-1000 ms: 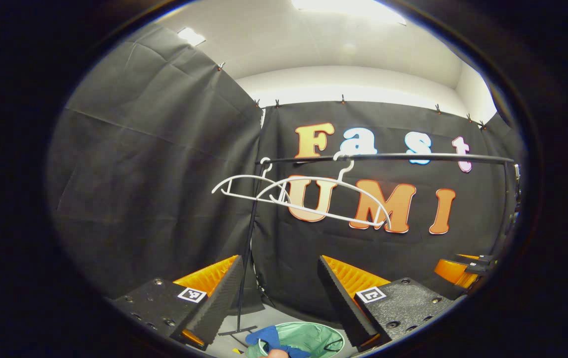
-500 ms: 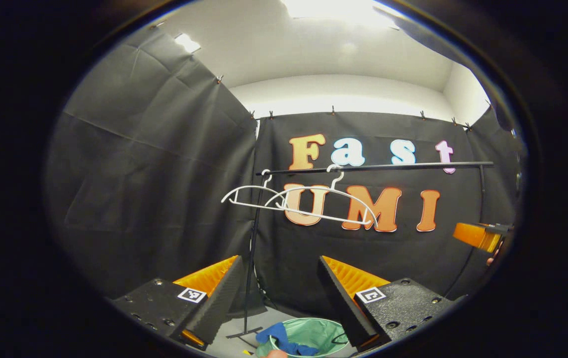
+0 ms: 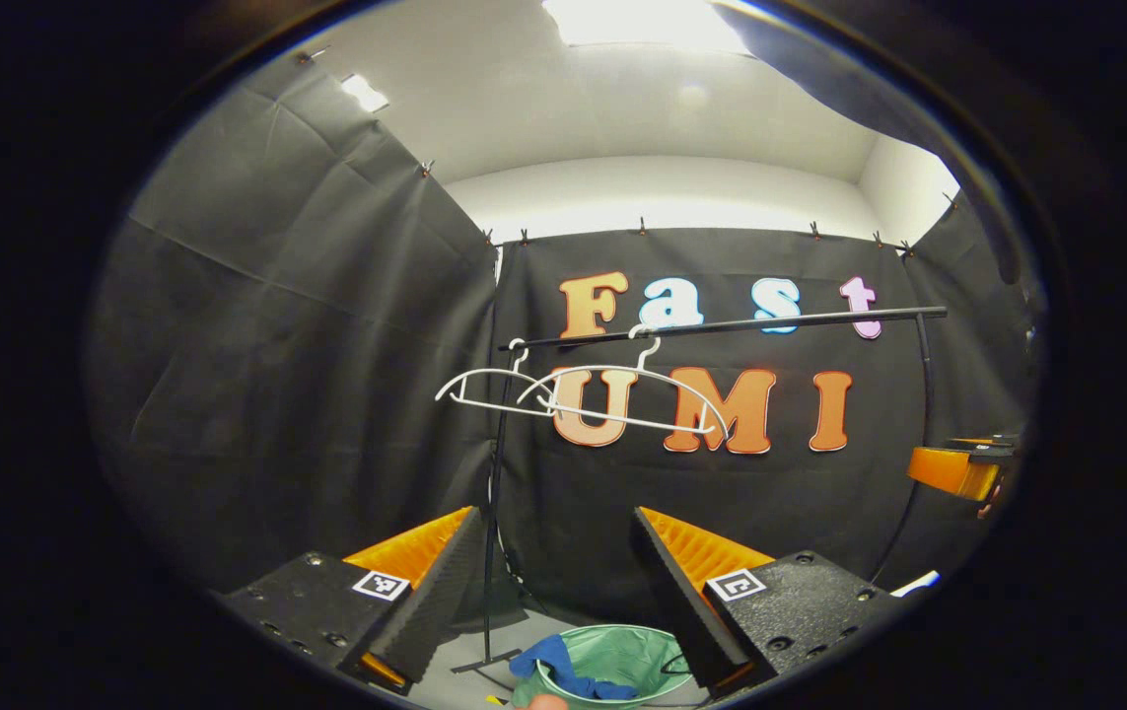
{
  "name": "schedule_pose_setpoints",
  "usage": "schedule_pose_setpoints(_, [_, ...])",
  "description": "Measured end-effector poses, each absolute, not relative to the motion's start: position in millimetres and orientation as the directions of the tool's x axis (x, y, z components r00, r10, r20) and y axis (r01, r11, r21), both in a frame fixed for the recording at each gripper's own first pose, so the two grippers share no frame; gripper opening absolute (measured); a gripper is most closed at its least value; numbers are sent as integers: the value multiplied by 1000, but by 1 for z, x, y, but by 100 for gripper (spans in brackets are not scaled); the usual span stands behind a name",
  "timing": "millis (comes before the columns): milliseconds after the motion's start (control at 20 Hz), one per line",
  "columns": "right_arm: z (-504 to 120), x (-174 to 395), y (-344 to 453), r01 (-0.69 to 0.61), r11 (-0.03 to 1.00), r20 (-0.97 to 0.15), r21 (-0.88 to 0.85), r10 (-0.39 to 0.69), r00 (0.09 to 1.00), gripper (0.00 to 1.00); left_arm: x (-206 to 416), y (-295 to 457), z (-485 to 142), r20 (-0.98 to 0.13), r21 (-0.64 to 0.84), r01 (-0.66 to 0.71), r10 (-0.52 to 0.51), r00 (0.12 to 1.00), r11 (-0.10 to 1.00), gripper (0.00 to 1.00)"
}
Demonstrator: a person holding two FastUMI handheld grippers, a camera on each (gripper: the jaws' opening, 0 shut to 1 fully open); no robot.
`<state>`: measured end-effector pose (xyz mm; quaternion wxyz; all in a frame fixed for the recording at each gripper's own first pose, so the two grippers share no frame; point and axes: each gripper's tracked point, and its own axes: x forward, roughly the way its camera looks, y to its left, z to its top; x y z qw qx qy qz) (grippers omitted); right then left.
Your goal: Grasp the clothes on the hanger with both hands and then place them into the laundry hamper below.
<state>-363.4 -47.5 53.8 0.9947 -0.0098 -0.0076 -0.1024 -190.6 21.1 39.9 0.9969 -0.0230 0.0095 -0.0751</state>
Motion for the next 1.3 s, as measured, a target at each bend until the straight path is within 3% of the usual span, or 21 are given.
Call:
schedule_pose_setpoints(50, [56, -363, -48, 206, 978, 22, -15, -206, 978, 92, -189, 21, 42, -7, -44, 146, -147, 989, 988, 92])
schedule_pose_setpoints(200, [60, -359, -50, 216, 976, 39, -9, -215, 976, 100, -187, 23, 48, 10, -34, 137, -137, 991, 990, 91])
schedule_pose_setpoints(1300, [67, -352, -53, 230, 973, 30, -23, -229, 973, 98, -171, 30, 38, -9, -66, 126, -126, 992, 990, 92])
